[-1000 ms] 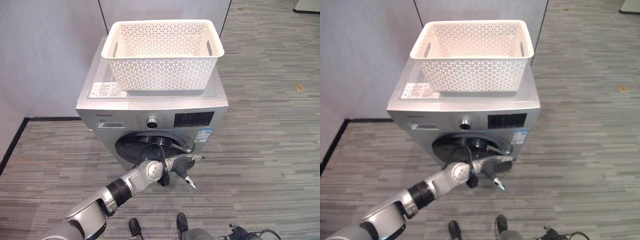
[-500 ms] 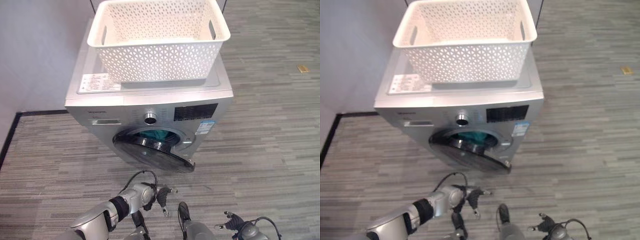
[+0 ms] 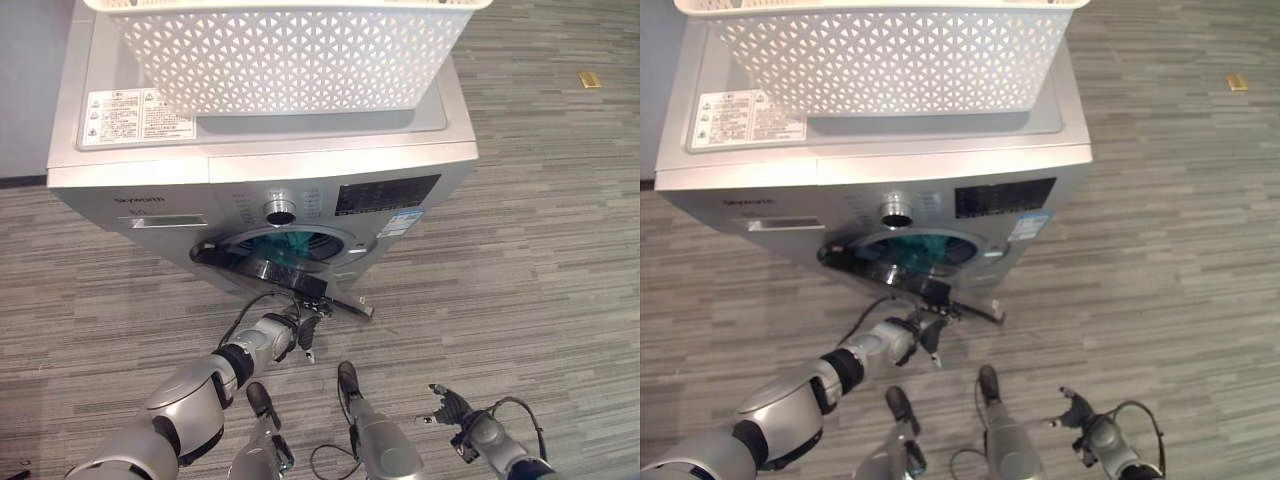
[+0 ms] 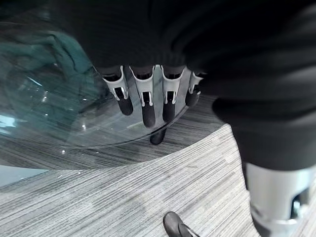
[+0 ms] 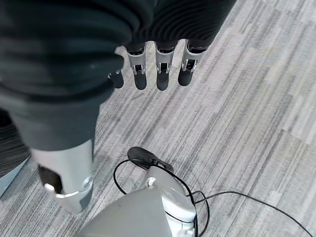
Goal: Grab the laundry basket,head to the washer,open it,put in the laundry and shut it.
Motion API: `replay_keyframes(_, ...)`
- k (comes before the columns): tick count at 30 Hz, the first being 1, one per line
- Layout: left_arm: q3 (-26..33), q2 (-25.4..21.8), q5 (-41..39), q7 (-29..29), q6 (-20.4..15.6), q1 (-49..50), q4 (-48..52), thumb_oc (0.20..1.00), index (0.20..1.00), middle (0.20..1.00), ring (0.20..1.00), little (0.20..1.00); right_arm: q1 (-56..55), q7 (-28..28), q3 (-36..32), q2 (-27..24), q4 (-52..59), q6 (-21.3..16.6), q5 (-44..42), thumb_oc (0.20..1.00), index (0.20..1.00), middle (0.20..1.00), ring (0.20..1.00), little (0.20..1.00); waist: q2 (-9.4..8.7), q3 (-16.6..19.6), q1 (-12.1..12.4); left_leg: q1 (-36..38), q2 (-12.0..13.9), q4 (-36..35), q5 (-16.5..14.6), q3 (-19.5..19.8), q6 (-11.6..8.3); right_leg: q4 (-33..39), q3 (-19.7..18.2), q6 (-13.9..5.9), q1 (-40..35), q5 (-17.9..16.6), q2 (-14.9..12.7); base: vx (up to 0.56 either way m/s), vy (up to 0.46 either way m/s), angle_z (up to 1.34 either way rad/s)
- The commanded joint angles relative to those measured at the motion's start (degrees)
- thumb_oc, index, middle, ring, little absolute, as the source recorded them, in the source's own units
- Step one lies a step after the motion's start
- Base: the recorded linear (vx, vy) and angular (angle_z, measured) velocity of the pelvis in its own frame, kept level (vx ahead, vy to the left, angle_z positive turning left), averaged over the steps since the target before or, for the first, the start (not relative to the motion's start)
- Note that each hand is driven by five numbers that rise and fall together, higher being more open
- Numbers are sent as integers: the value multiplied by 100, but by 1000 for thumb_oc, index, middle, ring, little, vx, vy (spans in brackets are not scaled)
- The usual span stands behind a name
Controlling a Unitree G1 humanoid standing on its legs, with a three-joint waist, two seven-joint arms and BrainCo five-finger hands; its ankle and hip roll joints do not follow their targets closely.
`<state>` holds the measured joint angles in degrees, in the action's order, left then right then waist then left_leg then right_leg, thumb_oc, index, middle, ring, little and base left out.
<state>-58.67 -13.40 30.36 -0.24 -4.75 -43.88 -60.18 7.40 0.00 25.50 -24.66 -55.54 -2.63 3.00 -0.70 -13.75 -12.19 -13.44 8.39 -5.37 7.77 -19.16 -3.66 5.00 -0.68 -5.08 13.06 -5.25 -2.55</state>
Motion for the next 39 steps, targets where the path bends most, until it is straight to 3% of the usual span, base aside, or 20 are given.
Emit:
replay_keyframes(1, 970, -398, -187, 648, 351, -1334, -1181, 1000, 1000, 1000, 1000, 1000, -170, -105, 169, -265, 609, -123, -58, 1000, 1000, 1000, 1000, 1000, -406, 101, -243, -487, 338, 37, -19, 401, -224, 0, 88, -481, 234, 241, -139, -34, -17, -18)
replay_keyframes(3, 1680, -871, -880, 699, 466, -1651, -1635, 1000, 1000, 1000, 1000, 1000, -278, -91, 106, -297, 985, -118, -69, 1000, 1000, 1000, 1000, 1000, -535, 121, -388, -642, 379, 37, 16, 368, -237, 0, 29, -514, 423, 173, -97, 35, -1, -21)
replay_keyframes(4, 1678, -864, -881, 697, 465, -1645, -1635, 1000, 1000, 1000, 1000, 1000, -286, -91, 104, -298, 980, -116, -70, 1000, 1000, 1000, 1000, 1000, -519, 140, -394, -578, 365, 37, -132, 412, -274, 0, 35, -543, 358, 271, -111, 77, 7, -27)
replay_keyframes(5, 2019, -1243, -1321, 757, 440, -1857, -1784, 1000, 1000, 1000, 1000, 1000, -419, -82, 8, -330, 1133, -114, -69, 1000, 1000, 1000, 1000, 1000, -586, 162, -467, -663, 394, 37, -107, 407, -287, 0, 22, -576, 458, 235, -101, 116, -6, -31)
replay_keyframes(6, 2324, -1986, -2177, 1073, 331, -2668, -1811, 1000, 1000, 1000, 1000, 1000, -739, -65, -139, -322, 1421, -194, -145, 1000, 1000, 1000, 1000, 1000, -674, 208, -609, -912, 421, 37, -61, 424, -321, 0, 30, -620, 690, 149, -102, 67, -25, -25)
replay_keyframes(8, 2429, -2316, -3136, 1403, 121, -3376, -1609, 1000, 1000, 1000, 1000, 1000, -772, -182, -111, -314, 1394, -257, -140, 1000, 1000, 1000, 1000, 1000, -658, 223, -721, -1168, 362, 37, -41, 540, -341, 0, 105, -667, 881, 127, -180, 105, 49, 5)
replay_keyframes(10, 2456, -2387, -4020, 1396, -111, -3832, -1498, 1000, 1000, 1000, 1000, 1000, -627, -233, -82, -329, 1261, -287, -196, 1000, 1000, 1000, 1000, 1000, -565, 245, -729, -1341, 281, 37, -37, 618, -353, 0, 158, -698, 981, 110, -268, 103, 92, 26)
replay_keyframes(20, 2624, -2091, -4416, 1850, -508, -3776, -733, 1000, 1000, 1000, 1000, 1000, -439, -305, 134, -424, 1656, -393, -145, 1000, 1000, 1000, 1000, 1000, -416, 284, -632, -1319, 171, 37, -85, 659, -356, 0, 227, -726, 905, 143, -335, 18, 15, 4)
replay_keyframes(24, 2874, -1803, -4473, 2073, -714, -3080, -196, 1000, 1000, 1000, 1000, 1000, -549, -347, 145, -443, 1605, -411, -81, 1000, 1000, 1000, 1000, 1000, -381, 308, -532, -1153, 154, 37, -124, 651, -342, 0, 275, -713, 721, 206, -354, -6, -2, -1)
replay_keyframes(25, 2997, -1625, -4422, 2142, -860, -2473, 261, 1000, 1000, 1000, 1000, 1000, -602, -380, 131, -382, 1417, -403, -37, 1000, 1000, 1000, 1000, 1000, -351, 309, -436, -1126, 134, 37, 4, 622, -288, 0, 326, -665, 666, 143, -356, -46, -9, 0)
replay_keyframes(26, 3002, -1625, -4419, 2146, -856, -2461, 271, 1000, 1000, 1000, 1000, 1000, -606, -381, 135, -384, 1417, -405, -37, 1000, 1000, 1000, 1000, 1000, -349, 312, -439, -1123, 134, 37, 3, 622, -288, 0, 327, -665, 663, 144, -356, 0, 0, 0)
replay_keyframes(30, 3370, -1020, -4584, 1980, -1294, 7, 2074, 1000, 1000, 1000, 1000, 1000, -828, -425, -98, -53, 716, -343, 22, 1000, 1000, 1000, 1000, 1000, -223, 376, -99, -615, -9, 37, -199, 658, -203, 0, 473, -605, 102, 287, -456, 87, 28, 14)
replay_keyframes(31, 3370, -1020, -4584, 1980, -1294, 7, 2074, 1000, 1000, 1000, 1000, 1000, -828, -425, -98, -53, 716, -343, 22, 1000, 1000, 1000, 1000, 1000, -224, 376, -99, -614, -9, 37, -199, 658, -202, 0, 473, -605, 101, 287, -456, 82, 45, 35)
replay_keyframes(33, 3289, -1056, -4792, 1180, -1496, 1611, 2863, 1000, 1000, 1000, 1000, 1000, -915, -315, -347, 133, 175, -273, -2, 1000, 1000, 1000, 1000, 1000, -124, 492, 136, -147, -140, 37, -386, 723, -106, -90, 569, -592, -348, 419, -534, 184, 103, 41)
replay_keyframes(34, 3217, -1164, -4768, 864, -1462, 2000, 2869, 1000, 1000, 1000, 1000, 1000, -948, -251, -388, 145, 51, -250, 21, 1000, 1000, 1000, 1000, 1000, -104, 550, 175, 2, -179, 37, -434, 716, -83, -128, 579, -596, -473, 465, -551, 160, 93, 22)
replay_keyframes(37, 3238, -1266, -4744, 613, -1427, 2385, 2852, 1000, 1000, 1000, 1000, 1000, -946, -184, -472, 172, -130, -221, 29, 1000, 1000, 1000, 1000, 1000, -75, 632, 249, 148, -224, 37, -482, 719, -46, -166, 606, -605, -609, 507, -578, 121, 83, 17)
replay_keyframes(38, 3378, -1232, -5129, 176, -1347, 3147, 2791, 1000, 1000, 1000, 1000, 1000, -1011, -88, -594, 229, -342, -157, 79, 1000, 1000, 1000, 1000, 1000, -28, 698, 386, 456, -364, 37, -576, 813, 56, -346, 682, -617, -884, 611, -663, 115, 73, 10)
replay_keyframes(39, 3382, -1236, -5131, 174, -1345, 3152, 2796, 1000, 1000, 1000, 1000, 1000, -1012, -88, -590, 230, -342, -158, 78, 1000, 1000, 1000, 1000, 1000, -28, 703, 383, 450, -362, 37, -570, 813, 55, -341, 683, -615, -880, 604, -661, 149, 111, 10)
